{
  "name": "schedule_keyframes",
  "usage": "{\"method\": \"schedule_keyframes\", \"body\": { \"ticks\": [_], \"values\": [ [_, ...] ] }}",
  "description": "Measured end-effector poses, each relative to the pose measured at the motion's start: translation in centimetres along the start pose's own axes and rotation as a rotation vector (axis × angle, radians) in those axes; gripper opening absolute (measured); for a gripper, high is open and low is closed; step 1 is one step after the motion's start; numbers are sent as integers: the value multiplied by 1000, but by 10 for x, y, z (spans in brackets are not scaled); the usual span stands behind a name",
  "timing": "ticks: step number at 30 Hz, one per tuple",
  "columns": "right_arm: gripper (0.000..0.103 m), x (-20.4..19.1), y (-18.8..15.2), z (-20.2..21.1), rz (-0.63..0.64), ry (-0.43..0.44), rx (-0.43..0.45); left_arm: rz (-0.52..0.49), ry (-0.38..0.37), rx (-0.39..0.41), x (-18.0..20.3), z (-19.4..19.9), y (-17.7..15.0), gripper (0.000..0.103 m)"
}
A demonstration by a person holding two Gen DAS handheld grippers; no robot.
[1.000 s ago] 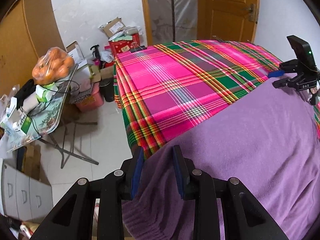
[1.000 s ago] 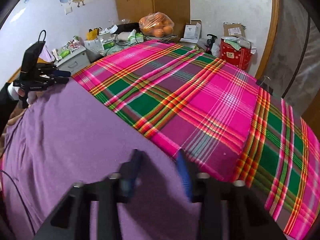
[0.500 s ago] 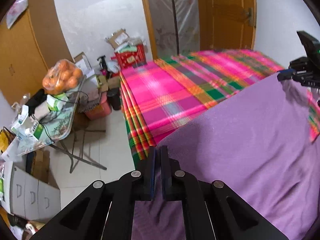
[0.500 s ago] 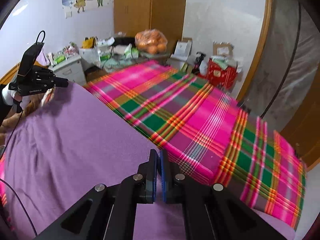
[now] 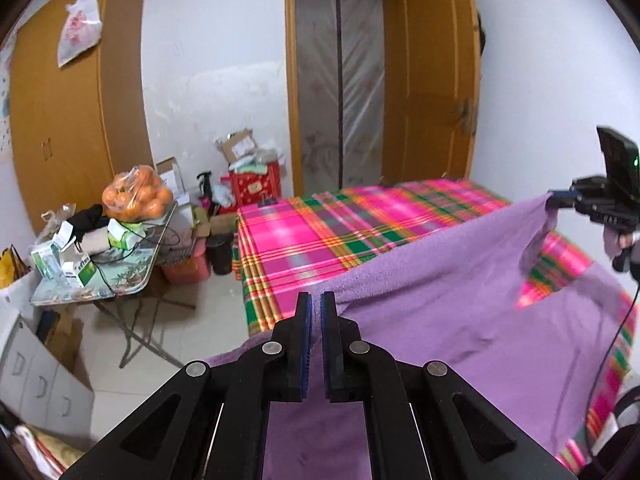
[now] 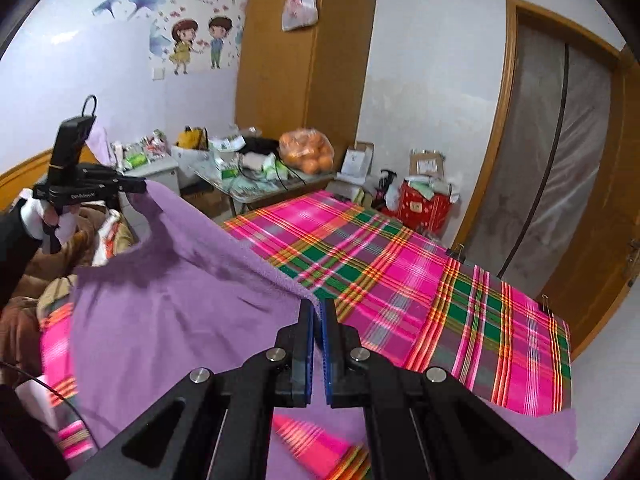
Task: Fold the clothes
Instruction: 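Lift the lilac garment with both grippers and fold it over onto itself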
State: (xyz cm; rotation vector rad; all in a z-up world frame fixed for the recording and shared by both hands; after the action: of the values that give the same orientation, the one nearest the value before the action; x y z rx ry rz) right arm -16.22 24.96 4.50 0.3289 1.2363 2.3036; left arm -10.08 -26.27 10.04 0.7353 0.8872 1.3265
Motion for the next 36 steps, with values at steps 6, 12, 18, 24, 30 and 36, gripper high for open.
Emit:
{"method": "schedule_keyframes", "body": {
  "ticks": [6, 12, 18, 24, 30, 36],
  "values": [
    [4, -56, -48, 21, -35, 23, -28, 48, -36, -13, 9, 49, -54, 4],
    [4, -92, -110, 14, -122, 52, -91, 115, -51, -90, 10, 65, -124, 4],
    [7, -98, -156, -1, -235, 47, -136, 215, -34, -172, -1, 67, -173, 4],
    [24, -107, -163, 16, -390, 99, -11, 378, -54, -162, -6, 85, -181, 22],
    [37, -114, -169, 2, -614, 265, 32, 573, -123, -242, -3, 58, -181, 33],
    [42, -95, -179, -24, -840, 321, 19, 758, -148, -290, -12, 31, -183, 33]
  ]
}}
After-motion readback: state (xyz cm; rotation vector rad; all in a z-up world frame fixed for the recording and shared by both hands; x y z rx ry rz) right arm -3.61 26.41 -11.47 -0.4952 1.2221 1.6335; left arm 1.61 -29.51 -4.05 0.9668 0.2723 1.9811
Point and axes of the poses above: each gripper's, at about its wrist camera, not at the fingertips, and z roughly against the way its jaws point, x to its right, y to its top, the point moved 5 cm from there along -z, roughly the way its jaws point, and after that the axes turned 14 degrees about y, right-handed, at the moved point
